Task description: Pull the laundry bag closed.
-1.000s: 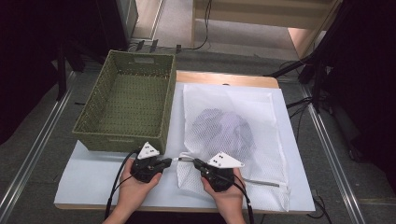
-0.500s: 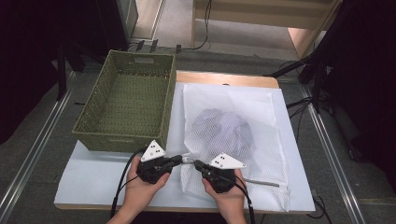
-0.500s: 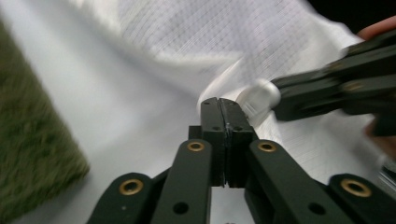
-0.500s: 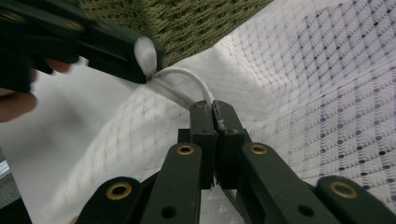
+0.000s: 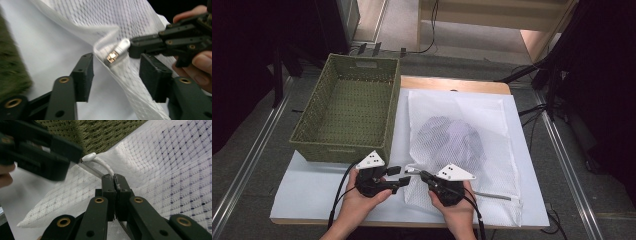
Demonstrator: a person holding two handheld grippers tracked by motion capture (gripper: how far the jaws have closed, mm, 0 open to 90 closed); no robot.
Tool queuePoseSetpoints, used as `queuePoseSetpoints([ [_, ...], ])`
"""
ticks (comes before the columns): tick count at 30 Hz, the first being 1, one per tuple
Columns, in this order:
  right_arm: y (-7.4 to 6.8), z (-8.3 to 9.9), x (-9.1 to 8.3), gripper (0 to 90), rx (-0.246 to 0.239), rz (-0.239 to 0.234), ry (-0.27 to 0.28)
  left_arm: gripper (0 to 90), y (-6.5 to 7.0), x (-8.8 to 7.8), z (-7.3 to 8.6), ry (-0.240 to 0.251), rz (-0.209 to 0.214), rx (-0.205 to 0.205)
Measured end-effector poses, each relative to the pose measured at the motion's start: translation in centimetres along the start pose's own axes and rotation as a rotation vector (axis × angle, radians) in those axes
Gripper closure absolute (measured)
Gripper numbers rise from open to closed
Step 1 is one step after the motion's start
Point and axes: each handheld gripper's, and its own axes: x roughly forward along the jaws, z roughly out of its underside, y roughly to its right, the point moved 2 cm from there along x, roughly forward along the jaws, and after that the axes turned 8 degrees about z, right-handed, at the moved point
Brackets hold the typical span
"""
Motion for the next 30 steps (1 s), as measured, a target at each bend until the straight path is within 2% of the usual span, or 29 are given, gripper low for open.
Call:
queuePoseSetpoints([
  [3,-0.15,-0.07,-0.1,89.7,0.001,0.0,0.009,40.0,-0.48,0.62,0.38,-0.029,0.007,-0.032],
  [7,-0.26,-0.12,-0.14,89.6,-0.005,-0.001,0.013,45.9,-0.81,0.9,0.44,-0.02,0.034,-0.051],
  [11,-0.39,-0.19,-0.13,89.6,-0.007,-0.006,0.013,60.1,-0.89,0.99,0.49,-0.022,0.048,-0.049],
  [13,-0.36,-0.13,-0.04,89.6,-0.006,-0.006,0.011,64.4,-0.9,1.04,0.51,-0.022,0.043,-0.046],
  [15,-0.31,-0.05,0.04,89.5,-0.006,-0.006,0.008,67.0,-0.91,0.91,0.46,-0.011,0.039,-0.042],
  [18,-0.28,0.06,0.1,89.5,-0.004,-0.005,0.001,66.0,-0.89,0.68,0.33,0.006,0.054,-0.053],
  [20,-0.23,0.12,0.12,89.4,-0.004,-0.005,-0.004,66.8,-0.87,0.49,0.25,0.013,0.056,-0.051],
  [23,-0.24,0.17,0.11,89.2,-0.004,-0.006,-0.009,77.4,-0.71,0.27,0.22,0.033,0.059,-0.034],
  [25,-0.22,0.16,0.12,89.1,-0.005,0.0,-0.013,79.3,-0.68,0.21,0.19,0.037,0.061,-0.034],
  [26,-0.22,0.16,0.15,88.9,-0.004,-0.002,-0.015,83.2,-0.65,0.17,0.2,0.038,0.062,-0.03],
  [30,-0.12,0.13,0.19,83.7,-0.007,-0.014,-0.036,88.2,-0.61,0.13,0.3,0.034,0.027,0.008],
])
